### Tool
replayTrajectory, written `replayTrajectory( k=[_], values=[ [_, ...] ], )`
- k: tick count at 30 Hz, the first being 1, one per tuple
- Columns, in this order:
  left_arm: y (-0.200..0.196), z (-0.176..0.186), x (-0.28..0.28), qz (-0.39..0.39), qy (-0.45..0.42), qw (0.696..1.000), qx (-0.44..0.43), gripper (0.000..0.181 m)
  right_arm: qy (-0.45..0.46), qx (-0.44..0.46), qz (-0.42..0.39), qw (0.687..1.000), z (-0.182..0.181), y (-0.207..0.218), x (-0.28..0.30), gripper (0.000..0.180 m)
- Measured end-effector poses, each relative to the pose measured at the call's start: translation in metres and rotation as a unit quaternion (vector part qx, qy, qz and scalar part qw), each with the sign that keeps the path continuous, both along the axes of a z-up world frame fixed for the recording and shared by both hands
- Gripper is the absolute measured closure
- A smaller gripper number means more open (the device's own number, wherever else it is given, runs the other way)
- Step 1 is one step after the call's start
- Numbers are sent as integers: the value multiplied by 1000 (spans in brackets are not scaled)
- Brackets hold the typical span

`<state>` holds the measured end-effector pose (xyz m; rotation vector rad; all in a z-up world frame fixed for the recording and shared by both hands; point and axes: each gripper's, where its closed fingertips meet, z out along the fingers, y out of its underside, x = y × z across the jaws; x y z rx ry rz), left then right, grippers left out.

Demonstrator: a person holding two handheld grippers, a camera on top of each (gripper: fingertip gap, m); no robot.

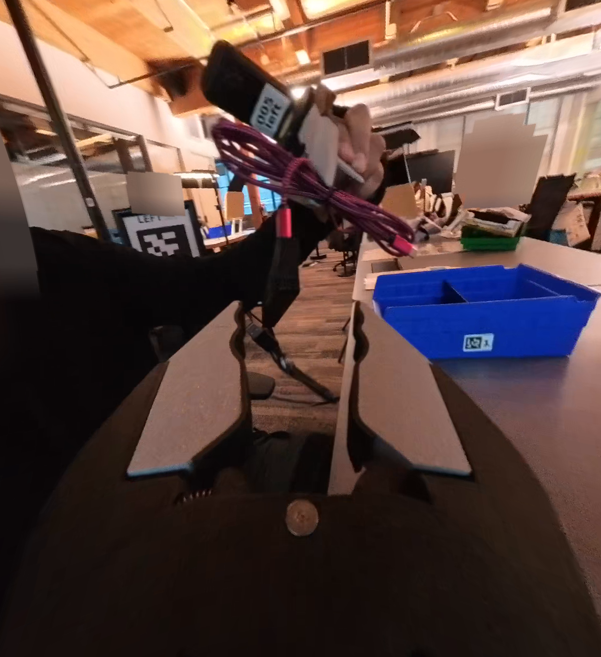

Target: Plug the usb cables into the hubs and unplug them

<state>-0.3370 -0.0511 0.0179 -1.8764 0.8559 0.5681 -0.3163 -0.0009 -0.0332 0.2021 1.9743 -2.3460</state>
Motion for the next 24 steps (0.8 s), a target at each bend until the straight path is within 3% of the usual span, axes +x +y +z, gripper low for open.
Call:
replayTrajectory(
  k=[1, 3, 4, 5, 6, 9, 14, 17, 20, 24],
  values=[
    [3, -3, -2, 1, 3, 1000, -2, 173, -6, 9, 10, 1000, -4, -5, 0, 111],
    [8, -9, -6, 2, 1, 1000, -8, 173, -5, 20, 36, 999, -11, -14, 5, 112],
    [10, -12, -9, 2, -2, 1000, -11, 173, -4, 30, 23, 999, -14, -19, 1, 123],
    [12, -15, -13, 6, -2, 1000, -13, 173, 5, 42, 3, 999, -17, -22, -5, 156],
    [13, -18, -17, 10, -4, 1000, -12, 173, 15, 47, -17, 999, -19, -25, -11, 171],
    [15, -22, -32, 43, -63, 997, 10, 172, 14, 41, -32, 999, -19, -25, -19, 172],
    [-1, -31, -79, 200, -185, 957, 97, 136, -36, 35, -114, 992, -28, -13, -54, 171],
    [-31, -30, -74, 235, -271, 909, 213, 156, -68, 27, -163, 984, -36, -1, -73, 172],
    [-40, -54, -49, 210, -375, 870, 242, 168, -89, -13, -151, 984, -31, 1, -75, 172],
    [-21, -100, -41, 223, -430, 858, 173, 127, -107, -52, -96, 988, -25, -15, -66, 171]
  ],
)
